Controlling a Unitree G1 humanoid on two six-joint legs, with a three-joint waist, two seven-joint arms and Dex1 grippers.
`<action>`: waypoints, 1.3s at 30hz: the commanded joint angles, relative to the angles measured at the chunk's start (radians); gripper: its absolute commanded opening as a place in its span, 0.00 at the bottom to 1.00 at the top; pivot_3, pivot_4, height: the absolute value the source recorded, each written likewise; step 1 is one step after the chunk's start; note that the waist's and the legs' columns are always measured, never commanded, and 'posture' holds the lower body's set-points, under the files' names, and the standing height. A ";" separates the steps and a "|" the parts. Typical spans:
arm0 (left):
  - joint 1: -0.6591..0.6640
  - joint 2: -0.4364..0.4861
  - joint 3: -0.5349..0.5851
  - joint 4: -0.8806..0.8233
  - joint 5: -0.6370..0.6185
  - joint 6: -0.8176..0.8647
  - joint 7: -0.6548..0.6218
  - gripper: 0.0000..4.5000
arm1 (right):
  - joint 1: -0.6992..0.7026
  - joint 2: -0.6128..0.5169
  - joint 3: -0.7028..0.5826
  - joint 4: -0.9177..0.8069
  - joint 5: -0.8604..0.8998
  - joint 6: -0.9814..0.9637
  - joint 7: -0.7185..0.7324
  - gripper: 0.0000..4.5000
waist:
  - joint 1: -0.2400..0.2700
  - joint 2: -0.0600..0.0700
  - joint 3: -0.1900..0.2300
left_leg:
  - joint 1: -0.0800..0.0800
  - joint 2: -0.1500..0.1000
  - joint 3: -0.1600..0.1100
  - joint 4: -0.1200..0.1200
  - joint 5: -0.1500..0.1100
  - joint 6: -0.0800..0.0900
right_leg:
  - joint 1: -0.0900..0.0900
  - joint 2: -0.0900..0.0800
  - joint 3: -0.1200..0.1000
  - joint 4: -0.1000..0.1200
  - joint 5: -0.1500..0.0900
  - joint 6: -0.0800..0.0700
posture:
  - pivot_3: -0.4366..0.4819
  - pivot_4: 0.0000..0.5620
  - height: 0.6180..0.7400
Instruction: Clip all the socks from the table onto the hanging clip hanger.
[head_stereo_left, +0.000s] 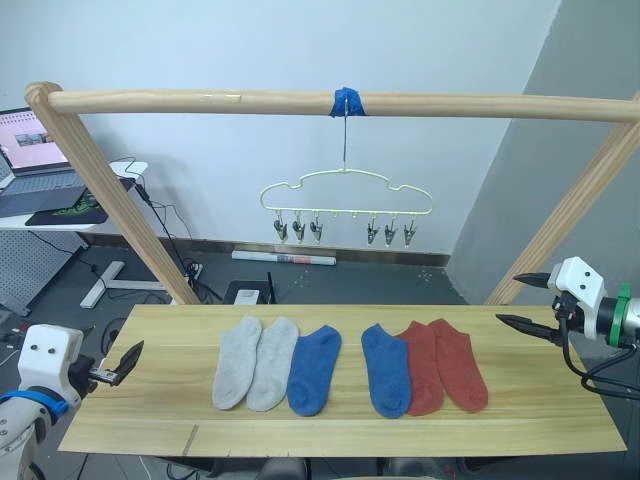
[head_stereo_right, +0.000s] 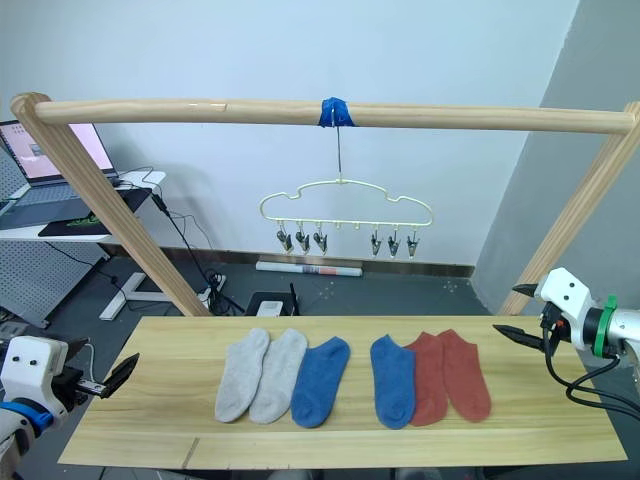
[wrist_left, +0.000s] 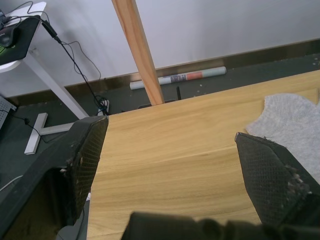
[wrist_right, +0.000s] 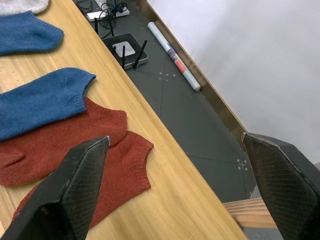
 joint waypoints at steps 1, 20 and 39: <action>-0.010 0.021 0.042 -0.008 0.003 -0.017 0.008 1.00 | 0.005 -0.022 -0.028 -0.012 -0.004 -0.021 0.004 0.99 | 0.000 0.000 0.000 | 0.000 0.000 0.000 0.000 0.000 0.000 | 0.000 0.000 0.000 0.000 0.000 0.000 | 0.42 0.05 0.98; -0.086 -0.044 0.015 -0.074 -0.118 -0.066 -0.073 1.00 | 0.081 -0.011 -0.075 -0.112 0.029 -0.005 -0.023 0.99 | -0.010 -0.002 0.005 | 0.000 0.001 0.002 0.000 0.000 0.000 | -0.001 0.000 0.001 0.000 0.000 0.000 | 0.36 0.10 0.98; -0.391 -0.295 -0.248 -0.303 -0.091 0.107 0.192 1.00 | 0.036 0.066 -0.069 -0.842 0.367 0.470 -0.253 0.99 | -0.072 -0.012 0.126 | -0.021 0.008 0.003 0.003 -0.001 -0.002 | -0.019 0.007 0.004 -0.001 0.011 0.003 | 0.15 0.46 0.98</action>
